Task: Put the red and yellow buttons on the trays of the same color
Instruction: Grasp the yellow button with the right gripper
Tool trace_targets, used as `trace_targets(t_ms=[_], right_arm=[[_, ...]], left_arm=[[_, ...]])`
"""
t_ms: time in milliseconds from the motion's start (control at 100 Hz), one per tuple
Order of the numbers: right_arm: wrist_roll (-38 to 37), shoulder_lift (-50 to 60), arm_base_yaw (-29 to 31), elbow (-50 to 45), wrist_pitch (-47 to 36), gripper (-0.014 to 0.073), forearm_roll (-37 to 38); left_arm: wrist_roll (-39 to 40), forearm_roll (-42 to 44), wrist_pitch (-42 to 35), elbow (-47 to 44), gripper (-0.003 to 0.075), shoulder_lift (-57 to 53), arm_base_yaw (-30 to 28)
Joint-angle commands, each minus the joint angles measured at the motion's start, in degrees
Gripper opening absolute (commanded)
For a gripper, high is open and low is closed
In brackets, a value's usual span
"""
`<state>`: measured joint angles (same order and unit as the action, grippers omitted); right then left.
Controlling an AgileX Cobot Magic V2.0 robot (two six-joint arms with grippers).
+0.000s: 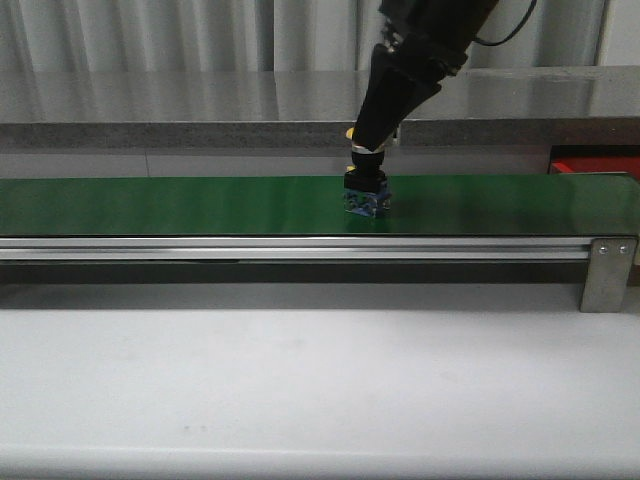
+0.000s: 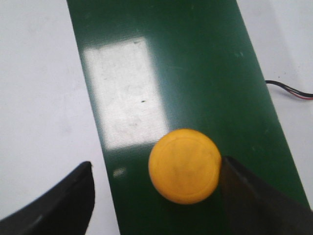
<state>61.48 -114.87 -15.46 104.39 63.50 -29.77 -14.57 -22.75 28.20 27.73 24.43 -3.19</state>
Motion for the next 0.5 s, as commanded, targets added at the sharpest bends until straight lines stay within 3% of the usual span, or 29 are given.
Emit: trace_targets(t_ms=[0, 490], right_arm=[[0.78, 3.20, 0.03, 0.93, -0.24, 0.0531, -1.07], [0.72, 2.69, 0.31, 0.93, -1.75, 0.0531, 2.96]], left_arm=[[0.00, -1.29, -4.15, 1.42, -0.0020, 0.37, 0.55], [0.00, -1.29, -4.15, 1.42, -0.0020, 0.37, 0.55]])
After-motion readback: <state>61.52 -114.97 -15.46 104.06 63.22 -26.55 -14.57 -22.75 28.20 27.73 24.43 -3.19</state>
